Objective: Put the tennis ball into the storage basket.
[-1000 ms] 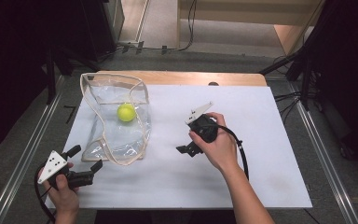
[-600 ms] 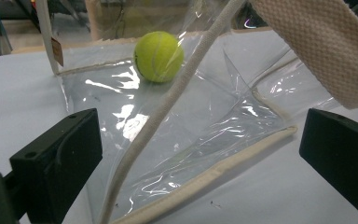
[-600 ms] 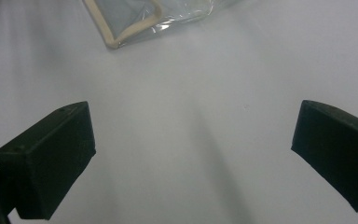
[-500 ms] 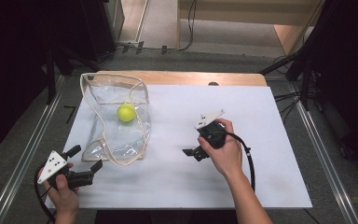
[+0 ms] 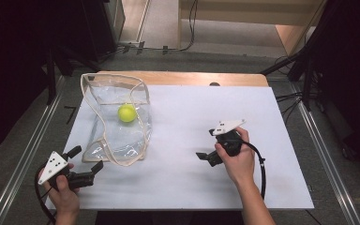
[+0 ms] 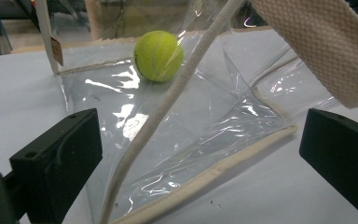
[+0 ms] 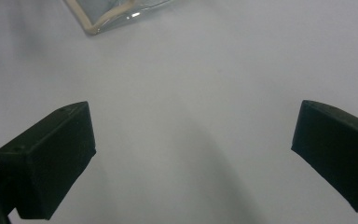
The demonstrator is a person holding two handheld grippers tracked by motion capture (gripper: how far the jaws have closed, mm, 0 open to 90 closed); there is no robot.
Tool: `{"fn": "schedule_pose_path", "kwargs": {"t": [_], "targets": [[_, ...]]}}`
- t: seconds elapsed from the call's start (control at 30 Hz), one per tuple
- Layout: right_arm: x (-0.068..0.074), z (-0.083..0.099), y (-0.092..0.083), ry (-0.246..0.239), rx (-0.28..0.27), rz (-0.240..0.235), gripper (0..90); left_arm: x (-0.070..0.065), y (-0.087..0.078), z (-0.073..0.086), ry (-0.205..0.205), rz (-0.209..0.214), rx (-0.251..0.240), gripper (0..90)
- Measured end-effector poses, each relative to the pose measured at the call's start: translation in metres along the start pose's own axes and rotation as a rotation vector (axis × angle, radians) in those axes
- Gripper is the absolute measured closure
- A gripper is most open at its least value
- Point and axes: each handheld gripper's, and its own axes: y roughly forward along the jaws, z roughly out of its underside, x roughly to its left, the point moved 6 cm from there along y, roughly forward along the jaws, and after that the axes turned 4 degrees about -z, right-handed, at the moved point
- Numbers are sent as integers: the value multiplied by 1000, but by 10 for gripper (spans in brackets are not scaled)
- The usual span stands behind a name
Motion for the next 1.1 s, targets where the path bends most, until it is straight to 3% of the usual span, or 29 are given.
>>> {"fn": "schedule_pose_path", "kwargs": {"t": [0.33, 1.1], "targets": [[-9, 31, -17, 70, -42, 27, 0, 0, 0, 0, 3, 0, 1, 0], [-23, 81, -57, 148, -162, 108, 0, -1, 0, 0, 7, -2, 4, 0]]}}
